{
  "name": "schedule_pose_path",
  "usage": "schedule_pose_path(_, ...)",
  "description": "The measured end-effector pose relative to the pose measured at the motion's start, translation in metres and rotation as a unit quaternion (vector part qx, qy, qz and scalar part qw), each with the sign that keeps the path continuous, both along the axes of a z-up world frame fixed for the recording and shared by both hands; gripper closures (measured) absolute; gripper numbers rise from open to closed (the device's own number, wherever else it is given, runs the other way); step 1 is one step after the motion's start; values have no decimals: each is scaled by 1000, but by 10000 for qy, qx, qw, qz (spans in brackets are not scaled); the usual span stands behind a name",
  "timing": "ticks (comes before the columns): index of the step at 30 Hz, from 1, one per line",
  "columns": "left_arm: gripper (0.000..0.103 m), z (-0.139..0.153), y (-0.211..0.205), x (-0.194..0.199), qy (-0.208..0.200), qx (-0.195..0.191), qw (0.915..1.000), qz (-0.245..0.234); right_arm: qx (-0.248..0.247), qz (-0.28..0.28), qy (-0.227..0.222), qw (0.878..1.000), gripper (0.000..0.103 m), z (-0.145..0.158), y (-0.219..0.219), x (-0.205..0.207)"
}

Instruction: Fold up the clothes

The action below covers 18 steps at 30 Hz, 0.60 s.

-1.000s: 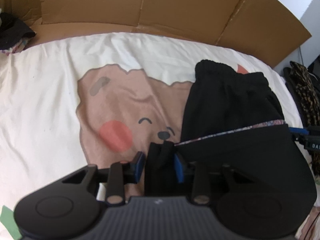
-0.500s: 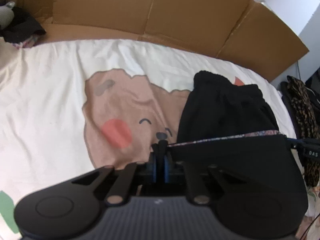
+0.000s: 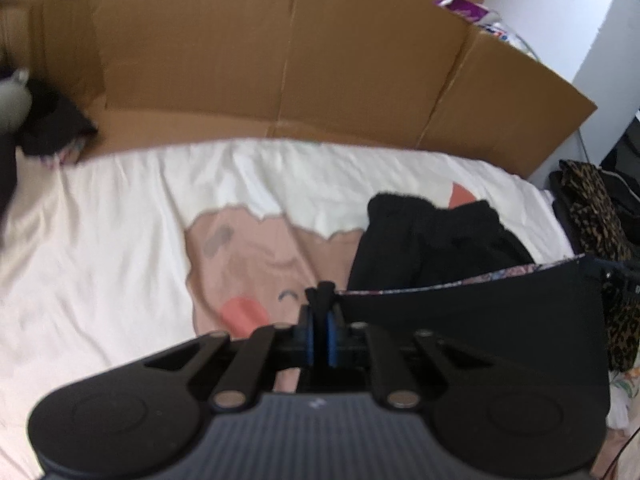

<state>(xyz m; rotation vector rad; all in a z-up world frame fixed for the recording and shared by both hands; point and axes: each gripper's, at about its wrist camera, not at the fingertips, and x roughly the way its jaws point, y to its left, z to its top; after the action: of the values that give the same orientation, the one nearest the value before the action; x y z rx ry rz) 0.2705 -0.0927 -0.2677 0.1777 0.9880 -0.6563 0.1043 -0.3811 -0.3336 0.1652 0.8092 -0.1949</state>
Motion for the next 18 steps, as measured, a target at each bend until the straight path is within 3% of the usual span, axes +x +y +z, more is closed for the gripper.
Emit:
schedule_pose_path(8,96,16,-23,17,-391,124,9991,-125,-3,-146,-134,9998,94,10,-7,14)
schedule_pose_path(18,96,17,-35,35,-461,131,9987,-145,-25,-292,-215,9993,94,16,-15,31)
